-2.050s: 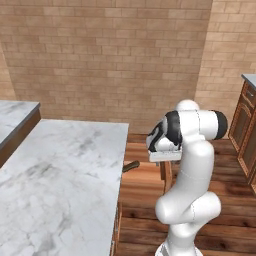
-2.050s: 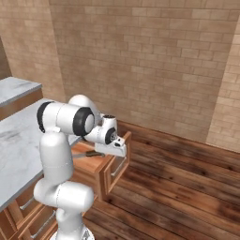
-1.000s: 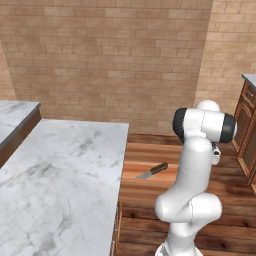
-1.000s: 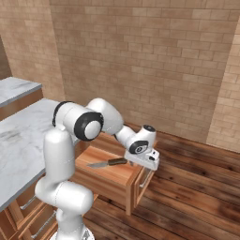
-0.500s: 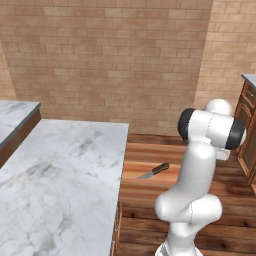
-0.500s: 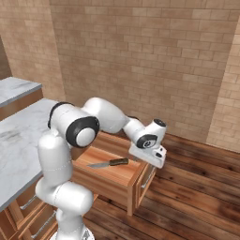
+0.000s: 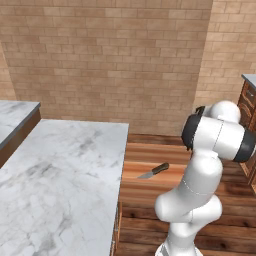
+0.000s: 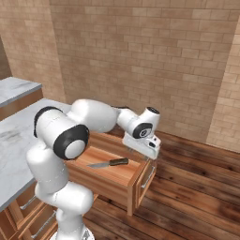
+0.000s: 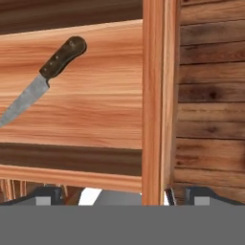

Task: Pick up the knife from the drawer and place it on the cutting board. Then place the meat from the plate to the cutting board.

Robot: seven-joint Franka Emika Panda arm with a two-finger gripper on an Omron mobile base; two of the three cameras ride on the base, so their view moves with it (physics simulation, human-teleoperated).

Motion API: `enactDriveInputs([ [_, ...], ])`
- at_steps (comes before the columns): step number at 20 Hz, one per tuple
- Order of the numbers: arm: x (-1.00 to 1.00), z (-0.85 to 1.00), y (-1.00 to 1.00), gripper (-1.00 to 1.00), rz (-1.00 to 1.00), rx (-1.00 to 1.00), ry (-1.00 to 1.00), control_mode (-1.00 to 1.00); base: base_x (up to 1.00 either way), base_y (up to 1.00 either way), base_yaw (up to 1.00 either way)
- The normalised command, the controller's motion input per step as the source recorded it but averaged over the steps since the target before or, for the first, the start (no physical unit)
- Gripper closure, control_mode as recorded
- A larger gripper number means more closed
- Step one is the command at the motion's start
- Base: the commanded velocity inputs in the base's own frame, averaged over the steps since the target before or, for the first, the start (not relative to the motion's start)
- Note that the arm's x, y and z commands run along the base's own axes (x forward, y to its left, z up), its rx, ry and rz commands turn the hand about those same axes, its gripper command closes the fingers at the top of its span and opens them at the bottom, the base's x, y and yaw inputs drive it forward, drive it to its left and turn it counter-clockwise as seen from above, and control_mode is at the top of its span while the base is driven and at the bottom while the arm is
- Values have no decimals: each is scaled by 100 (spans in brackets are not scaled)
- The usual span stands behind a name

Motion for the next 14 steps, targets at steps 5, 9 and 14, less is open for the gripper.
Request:
enactDriveInputs([
  [5,0,9,70,-100,-8,-12,0,-100,0,0,0],
  [9,0,0,57,-100,-9,-12,1,-100,0,0,0],
  [14,0,0,31,-100,-14,-7,1,-100,0,0,0],
])
